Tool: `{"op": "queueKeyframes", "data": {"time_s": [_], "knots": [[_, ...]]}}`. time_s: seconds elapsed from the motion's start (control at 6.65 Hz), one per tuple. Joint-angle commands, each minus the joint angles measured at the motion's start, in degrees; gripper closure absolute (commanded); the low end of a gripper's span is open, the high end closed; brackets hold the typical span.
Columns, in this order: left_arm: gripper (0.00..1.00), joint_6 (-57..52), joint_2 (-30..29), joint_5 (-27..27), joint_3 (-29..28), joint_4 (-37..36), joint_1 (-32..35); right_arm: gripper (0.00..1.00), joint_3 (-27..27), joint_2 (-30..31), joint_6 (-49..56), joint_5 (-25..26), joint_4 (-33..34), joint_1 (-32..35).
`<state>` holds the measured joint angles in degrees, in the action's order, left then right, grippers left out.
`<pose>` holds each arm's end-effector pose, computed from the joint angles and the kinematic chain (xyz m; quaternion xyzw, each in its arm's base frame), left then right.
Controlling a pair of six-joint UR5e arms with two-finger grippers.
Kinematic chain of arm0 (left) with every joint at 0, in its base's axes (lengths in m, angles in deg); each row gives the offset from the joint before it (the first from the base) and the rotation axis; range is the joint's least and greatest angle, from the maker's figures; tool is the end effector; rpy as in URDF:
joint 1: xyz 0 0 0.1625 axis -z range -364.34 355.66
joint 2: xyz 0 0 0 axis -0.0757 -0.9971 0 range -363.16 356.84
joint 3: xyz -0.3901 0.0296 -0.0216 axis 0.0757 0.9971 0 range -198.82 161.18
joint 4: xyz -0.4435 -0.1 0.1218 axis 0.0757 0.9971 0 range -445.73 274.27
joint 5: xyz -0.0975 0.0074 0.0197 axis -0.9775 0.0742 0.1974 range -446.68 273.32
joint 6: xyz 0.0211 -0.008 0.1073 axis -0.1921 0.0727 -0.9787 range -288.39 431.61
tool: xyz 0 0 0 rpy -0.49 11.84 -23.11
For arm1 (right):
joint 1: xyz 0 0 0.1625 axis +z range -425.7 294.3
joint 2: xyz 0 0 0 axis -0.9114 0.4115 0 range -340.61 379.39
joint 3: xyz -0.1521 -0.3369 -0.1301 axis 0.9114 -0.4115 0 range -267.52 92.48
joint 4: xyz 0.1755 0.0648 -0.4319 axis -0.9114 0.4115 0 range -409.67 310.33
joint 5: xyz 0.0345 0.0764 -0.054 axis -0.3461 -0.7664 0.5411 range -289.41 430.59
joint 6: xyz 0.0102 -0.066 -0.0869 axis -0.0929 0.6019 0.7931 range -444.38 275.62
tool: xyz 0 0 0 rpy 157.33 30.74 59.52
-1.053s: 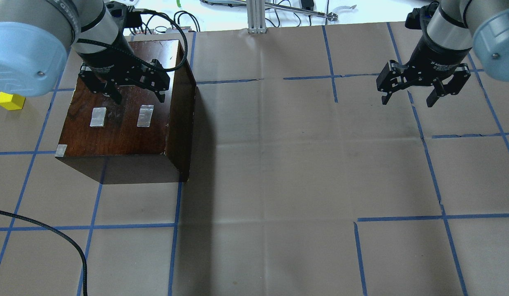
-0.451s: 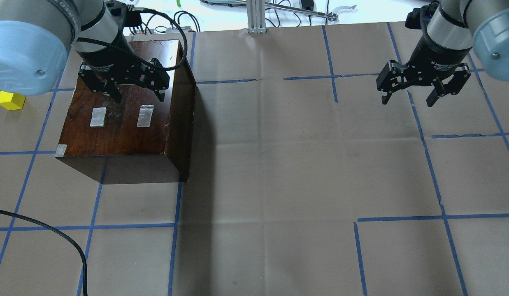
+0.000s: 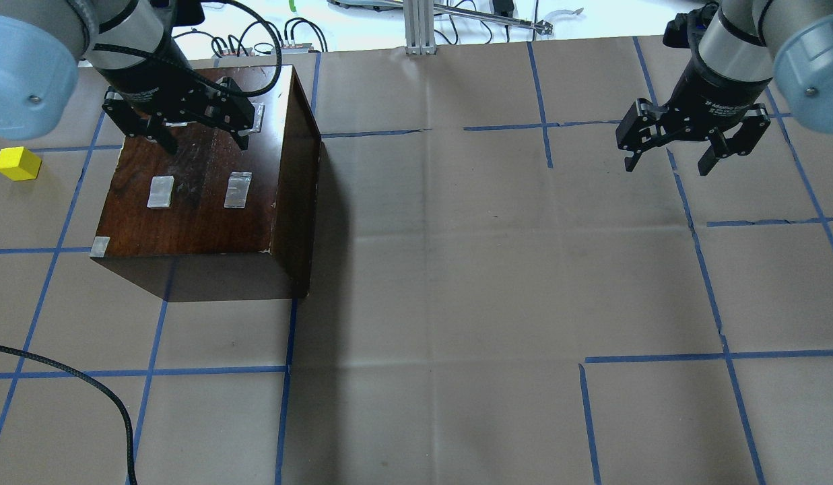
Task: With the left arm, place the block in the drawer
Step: 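Move the left gripper off the cabinet top toward the drawer handle side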
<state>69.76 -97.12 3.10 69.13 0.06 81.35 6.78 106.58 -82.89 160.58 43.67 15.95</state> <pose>-0.0896 -0.5906 0.4328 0.0214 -0.9996 0.0202 0.0008 0.0506 -0.5728 0.3822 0.0598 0.9977 0.0328 0.0029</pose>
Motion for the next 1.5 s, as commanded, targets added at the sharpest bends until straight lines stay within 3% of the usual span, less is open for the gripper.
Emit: {"op": "queueKeyframes", "data": {"time_s": [0.0, 0.3, 0.6, 0.9, 1.35], "knots": [[0.01, -4.4, -1.0, -0.4, -1.2, -0.1, -9.6, 0.0, 0.0, 0.0, 0.0, 0.0, 0.0, 0.0], [0.01, -13.6, -4.1, -2.8, -3.4, -0.1, -18.0, 0.0, 0.0, -0.1, 0.0, 0.0, 0.0, 0.0], [0.01, -19.7, -10.0, -4.2, -8.6, 0.0, -22.6, 0.0, 0.0, 0.0, 0.0, 0.0, 0.0, 0.0], [0.01, -24.1, -15.1, -9.0, -12.8, 0.7, -27.5, 0.0, 0.0, 0.0, -0.1, 0.0, 0.0, 0.0], [0.01, -26.4, -17.5, -15.7, -11.3, 1.0, -28.9, 0.0, 0.0, 0.0, -0.1, 0.0, 0.0, 0.0]]}}
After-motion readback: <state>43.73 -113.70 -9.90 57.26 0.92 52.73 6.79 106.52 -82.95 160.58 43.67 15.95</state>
